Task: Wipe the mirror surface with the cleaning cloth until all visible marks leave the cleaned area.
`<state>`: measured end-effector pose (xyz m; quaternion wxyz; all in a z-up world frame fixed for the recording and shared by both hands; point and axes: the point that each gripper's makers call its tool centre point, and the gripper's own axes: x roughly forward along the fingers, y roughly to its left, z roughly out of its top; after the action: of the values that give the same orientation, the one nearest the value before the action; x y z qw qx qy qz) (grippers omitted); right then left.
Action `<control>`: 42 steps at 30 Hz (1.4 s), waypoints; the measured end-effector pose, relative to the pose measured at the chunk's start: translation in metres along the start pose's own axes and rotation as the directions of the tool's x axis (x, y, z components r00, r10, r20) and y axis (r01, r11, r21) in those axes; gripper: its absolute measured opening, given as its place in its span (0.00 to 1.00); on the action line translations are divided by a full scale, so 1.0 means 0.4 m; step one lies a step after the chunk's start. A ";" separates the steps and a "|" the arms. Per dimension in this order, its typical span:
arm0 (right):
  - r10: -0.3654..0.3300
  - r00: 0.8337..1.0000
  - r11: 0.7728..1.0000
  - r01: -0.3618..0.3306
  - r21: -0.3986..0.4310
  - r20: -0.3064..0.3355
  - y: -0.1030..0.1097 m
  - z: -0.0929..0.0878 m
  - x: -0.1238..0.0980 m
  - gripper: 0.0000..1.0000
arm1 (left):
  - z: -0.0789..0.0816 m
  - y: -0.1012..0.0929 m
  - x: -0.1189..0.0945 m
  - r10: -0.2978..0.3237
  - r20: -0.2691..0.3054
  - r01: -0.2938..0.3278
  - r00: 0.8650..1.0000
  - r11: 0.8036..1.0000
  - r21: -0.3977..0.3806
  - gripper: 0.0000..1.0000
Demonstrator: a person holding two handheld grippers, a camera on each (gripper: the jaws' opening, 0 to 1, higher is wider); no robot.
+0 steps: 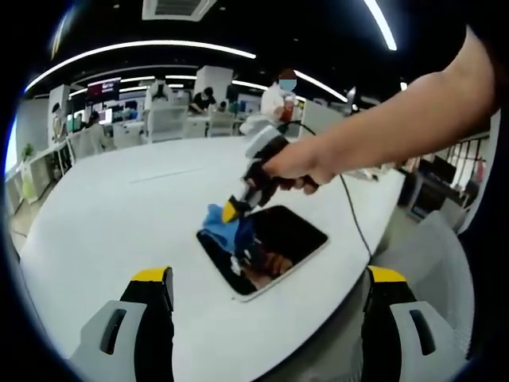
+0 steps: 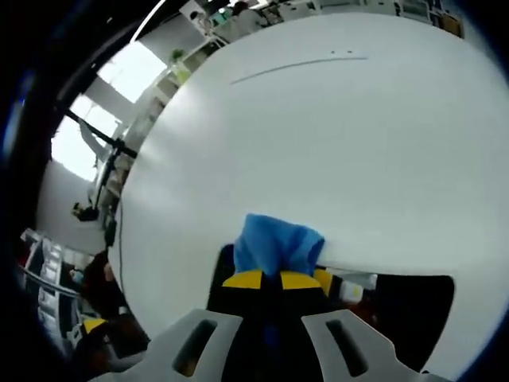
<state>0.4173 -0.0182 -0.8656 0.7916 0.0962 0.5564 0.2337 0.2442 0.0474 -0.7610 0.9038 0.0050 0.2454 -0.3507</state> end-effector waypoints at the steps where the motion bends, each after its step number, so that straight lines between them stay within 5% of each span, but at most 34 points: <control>1: -0.005 1.000 1.000 0.005 -0.011 0.001 0.000 0.000 0.002 0.00 | -0.001 0.001 0.000 0.001 0.000 -0.001 1.000 1.000 0.001 1.00; 26: -0.016 0.996 1.000 0.018 -0.017 0.084 0.006 -0.049 -0.020 0.00 | 0.003 -0.002 -0.001 -0.002 0.005 0.002 1.000 1.000 0.001 1.00; 42: -0.009 1.000 0.999 0.009 0.032 0.009 0.011 -0.112 -0.029 0.00 | -0.003 -0.006 0.000 -0.008 -0.004 0.008 1.000 1.000 0.011 1.00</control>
<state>0.3714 -0.0249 -0.8703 0.7935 0.1073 0.5569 0.2208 0.2422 0.0458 -0.7615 0.9019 0.0097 0.2451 -0.3557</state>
